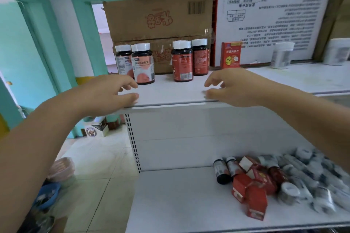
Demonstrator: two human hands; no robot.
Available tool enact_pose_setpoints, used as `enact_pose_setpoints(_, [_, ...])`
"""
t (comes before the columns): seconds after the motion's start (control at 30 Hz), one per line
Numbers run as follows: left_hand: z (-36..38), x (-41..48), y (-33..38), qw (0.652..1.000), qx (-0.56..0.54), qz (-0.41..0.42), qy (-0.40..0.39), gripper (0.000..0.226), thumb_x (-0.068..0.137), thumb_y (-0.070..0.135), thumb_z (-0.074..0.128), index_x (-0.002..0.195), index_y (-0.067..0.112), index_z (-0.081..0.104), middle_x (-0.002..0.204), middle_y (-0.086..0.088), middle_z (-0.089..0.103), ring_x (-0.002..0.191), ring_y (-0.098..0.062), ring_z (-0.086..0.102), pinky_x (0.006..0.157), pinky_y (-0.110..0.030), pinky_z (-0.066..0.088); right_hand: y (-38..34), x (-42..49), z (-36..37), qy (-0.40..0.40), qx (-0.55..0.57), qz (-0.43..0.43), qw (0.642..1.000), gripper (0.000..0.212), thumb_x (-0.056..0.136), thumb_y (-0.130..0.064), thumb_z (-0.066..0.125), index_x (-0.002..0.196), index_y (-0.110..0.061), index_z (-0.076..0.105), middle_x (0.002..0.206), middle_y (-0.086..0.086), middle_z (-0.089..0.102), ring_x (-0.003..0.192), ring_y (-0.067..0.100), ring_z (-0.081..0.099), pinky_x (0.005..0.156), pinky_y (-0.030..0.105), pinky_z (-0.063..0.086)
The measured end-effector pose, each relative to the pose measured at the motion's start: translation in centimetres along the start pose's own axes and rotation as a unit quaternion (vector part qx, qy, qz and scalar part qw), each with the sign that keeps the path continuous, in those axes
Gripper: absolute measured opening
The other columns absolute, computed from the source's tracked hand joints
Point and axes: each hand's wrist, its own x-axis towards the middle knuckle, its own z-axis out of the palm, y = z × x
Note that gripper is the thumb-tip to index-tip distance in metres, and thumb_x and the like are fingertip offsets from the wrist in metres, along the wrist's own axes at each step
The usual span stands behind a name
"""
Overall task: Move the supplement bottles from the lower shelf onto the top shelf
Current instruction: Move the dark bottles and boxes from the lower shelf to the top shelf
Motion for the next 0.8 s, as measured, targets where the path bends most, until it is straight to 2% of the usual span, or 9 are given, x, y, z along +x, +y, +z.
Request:
enact_pose_setpoints(0.13, [0.5,-1.9,2.4,0.999,-0.001,0.040,0.013,0.045,0.086,0.058,0.047,0.125,0.037,0.053,0.124,0.010,0.059,0.108,-0.014,0.057,0.091,-0.036,0.046,2.8,-6.0,-0.5,0.066,-0.031,0.057,0.996,0.032,0.091,-0.047,0.050,0.118,-0.033,0.059,0.112,-0.005,0.054,0.105,0.014,0.053,0.084,0.031,0.041])
enact_pose_setpoints(0.23, [1.9,-3.3,4.0,0.994,0.008,0.074,0.076,0.050,0.087,0.063,0.045,0.125,0.033,0.056,0.127,0.006,0.058,0.102,-0.018,0.057,0.086,-0.036,0.042,4.3,-10.7,-0.4,0.091,-0.050,0.102,0.989,0.038,0.089,-0.049,0.051,0.123,-0.034,0.057,0.123,-0.002,0.052,0.100,0.017,0.054,0.089,0.036,0.045])
enact_pose_setpoints(0.33, [4.4,-5.2,5.6,0.983,-0.005,0.132,0.125,0.059,0.082,0.067,0.036,0.120,0.028,0.059,0.122,0.002,0.059,0.109,-0.024,0.055,0.091,-0.041,0.041,5.7,-15.0,0.8,0.106,-0.057,0.144,0.982,0.043,0.087,-0.053,0.049,0.126,-0.036,0.054,0.131,0.000,0.051,0.104,0.019,0.053,0.091,0.038,0.044])
enact_pose_setpoints(0.43, [8.5,-7.0,7.1,0.973,-0.054,0.139,0.173,0.052,0.083,0.055,0.044,0.116,0.020,0.064,0.121,-0.003,0.059,0.113,-0.024,0.051,0.096,-0.027,0.030,7.6,-18.4,3.7,0.101,-0.049,0.192,0.975,0.043,0.087,-0.052,0.049,0.126,-0.036,0.054,0.131,0.000,0.051,0.113,0.022,0.052,0.094,0.041,0.043])
enact_pose_setpoints(0.5, [11.8,-7.7,7.8,0.970,-0.091,0.124,0.186,0.050,0.084,0.049,0.046,0.115,0.015,0.065,0.119,-0.004,0.059,0.113,-0.023,0.049,0.096,-0.021,0.027,9.3,-19.9,6.2,0.103,-0.023,0.225,0.969,0.042,0.086,-0.051,0.050,0.124,-0.035,0.057,0.126,0.001,0.054,0.112,0.023,0.053,0.092,0.040,0.043])
enact_pose_setpoints(0.6, [17.8,-7.6,8.6,0.979,-0.154,0.057,0.123,0.044,0.085,0.046,0.052,0.116,0.018,0.065,0.118,0.000,0.059,0.114,-0.019,0.051,0.096,-0.026,0.033,12.5,-21.1,10.6,0.099,0.028,0.276,0.956,0.038,0.087,-0.045,0.055,0.122,-0.030,0.060,0.124,0.002,0.057,0.107,0.023,0.055,0.088,0.036,0.044])
enact_pose_setpoints(0.7, [24.7,-6.1,9.9,0.980,-0.193,-0.002,0.046,0.033,0.089,0.031,0.063,0.120,0.018,0.063,0.122,-0.001,0.058,0.116,-0.022,0.055,0.098,-0.034,0.040,15.7,-21.1,15.5,0.065,0.083,0.301,0.948,0.037,0.088,-0.040,0.059,0.123,-0.025,0.060,0.125,0.001,0.056,0.101,0.020,0.058,0.082,0.030,0.042])
enact_pose_setpoints(0.8, [31.3,-4.0,12.2,0.970,-0.239,-0.026,-0.036,0.036,0.089,0.031,0.063,0.123,0.020,0.061,0.124,0.002,0.058,0.114,-0.017,0.056,0.096,-0.029,0.040,19.3,-20.2,20.4,0.015,0.143,0.303,0.942,0.044,0.086,-0.036,0.063,0.128,-0.023,0.056,0.127,-0.002,0.055,0.114,0.017,0.052,0.092,0.029,0.042])
